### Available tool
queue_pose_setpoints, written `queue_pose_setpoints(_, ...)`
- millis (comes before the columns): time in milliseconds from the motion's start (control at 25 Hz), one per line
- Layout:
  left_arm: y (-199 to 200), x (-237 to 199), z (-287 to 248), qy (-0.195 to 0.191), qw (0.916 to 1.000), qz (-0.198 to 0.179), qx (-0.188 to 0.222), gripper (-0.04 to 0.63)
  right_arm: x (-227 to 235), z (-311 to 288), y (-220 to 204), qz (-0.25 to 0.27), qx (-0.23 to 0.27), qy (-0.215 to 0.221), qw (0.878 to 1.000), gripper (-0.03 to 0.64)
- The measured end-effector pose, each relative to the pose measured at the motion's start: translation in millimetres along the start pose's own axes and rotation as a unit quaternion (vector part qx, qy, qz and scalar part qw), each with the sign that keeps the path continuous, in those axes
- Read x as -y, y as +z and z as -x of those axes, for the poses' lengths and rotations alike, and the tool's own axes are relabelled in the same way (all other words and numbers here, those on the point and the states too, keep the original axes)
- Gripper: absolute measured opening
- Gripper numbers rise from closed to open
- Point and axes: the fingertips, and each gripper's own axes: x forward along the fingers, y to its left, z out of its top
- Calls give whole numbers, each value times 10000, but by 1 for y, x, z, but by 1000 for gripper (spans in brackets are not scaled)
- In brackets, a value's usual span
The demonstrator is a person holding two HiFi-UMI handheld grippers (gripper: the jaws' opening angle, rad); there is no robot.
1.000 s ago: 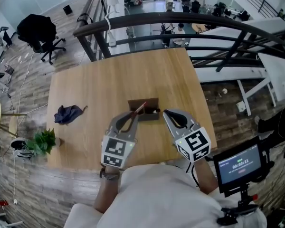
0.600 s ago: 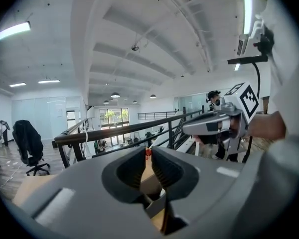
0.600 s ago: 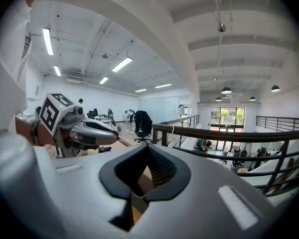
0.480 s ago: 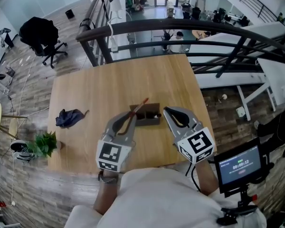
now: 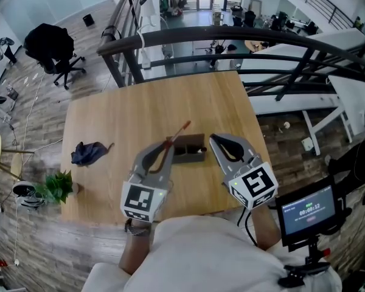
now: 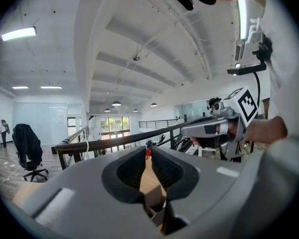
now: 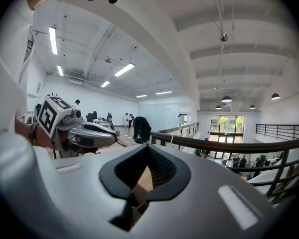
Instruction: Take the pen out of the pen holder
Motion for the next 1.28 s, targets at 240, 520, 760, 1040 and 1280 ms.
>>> queue_pose_setpoints(240, -6, 0, -1, -34, 10000, -7, -36, 35, -1, -3, -5, 126, -88, -52, 9999, 0)
queue_pose_setpoints(520, -7, 1, -3, -39, 10000, 23, -51, 35, 3, -2, -5, 136, -84, -119, 9998, 0)
queue_pose_setpoints(760, -6, 2, -4, -50, 10000, 26, -41, 35, 5, -2, -6, 115, -80, -131, 9998, 0)
queue_pose_setpoints(1040, -4, 2, -5, -68, 10000, 24, -42, 35, 6, -3, -9, 80, -114, -146, 9998, 0)
queue_pose_setpoints(1280, -4, 3, -5, -69, 10000, 49, -40, 35, 6, -2, -11, 51, -182, -160, 9997, 0)
